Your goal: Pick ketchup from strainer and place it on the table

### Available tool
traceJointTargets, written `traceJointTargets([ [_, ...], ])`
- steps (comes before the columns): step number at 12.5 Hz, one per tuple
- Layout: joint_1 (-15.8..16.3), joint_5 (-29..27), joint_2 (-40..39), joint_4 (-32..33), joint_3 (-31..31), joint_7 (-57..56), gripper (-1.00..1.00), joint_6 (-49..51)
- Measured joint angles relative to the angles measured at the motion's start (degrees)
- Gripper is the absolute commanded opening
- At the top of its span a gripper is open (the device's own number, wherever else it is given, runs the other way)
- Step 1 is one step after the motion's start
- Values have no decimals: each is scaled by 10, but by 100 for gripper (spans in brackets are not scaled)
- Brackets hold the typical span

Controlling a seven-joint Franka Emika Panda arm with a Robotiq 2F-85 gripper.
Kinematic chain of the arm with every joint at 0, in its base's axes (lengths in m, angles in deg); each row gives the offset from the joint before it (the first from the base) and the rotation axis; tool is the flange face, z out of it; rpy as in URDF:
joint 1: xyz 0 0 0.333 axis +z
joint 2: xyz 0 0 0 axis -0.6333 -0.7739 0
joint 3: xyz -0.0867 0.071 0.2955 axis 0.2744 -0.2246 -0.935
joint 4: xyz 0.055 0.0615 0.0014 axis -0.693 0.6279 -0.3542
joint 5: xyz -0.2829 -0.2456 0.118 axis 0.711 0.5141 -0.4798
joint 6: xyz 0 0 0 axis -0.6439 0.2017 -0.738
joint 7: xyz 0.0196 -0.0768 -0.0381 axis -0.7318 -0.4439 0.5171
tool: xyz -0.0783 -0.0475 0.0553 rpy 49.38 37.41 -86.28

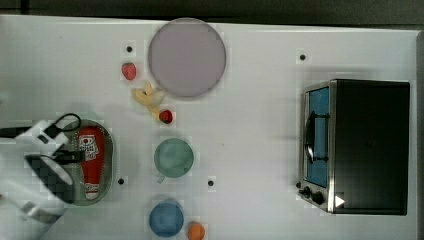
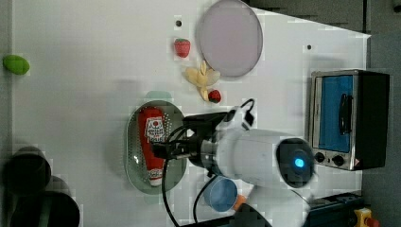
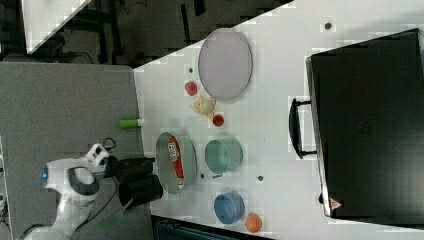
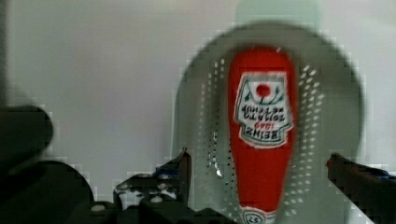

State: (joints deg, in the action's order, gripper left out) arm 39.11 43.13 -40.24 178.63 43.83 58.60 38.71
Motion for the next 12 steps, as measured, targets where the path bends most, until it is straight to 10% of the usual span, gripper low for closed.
traceJointTargets([
  [12, 21, 169, -160, 21, 57, 129, 91, -111],
])
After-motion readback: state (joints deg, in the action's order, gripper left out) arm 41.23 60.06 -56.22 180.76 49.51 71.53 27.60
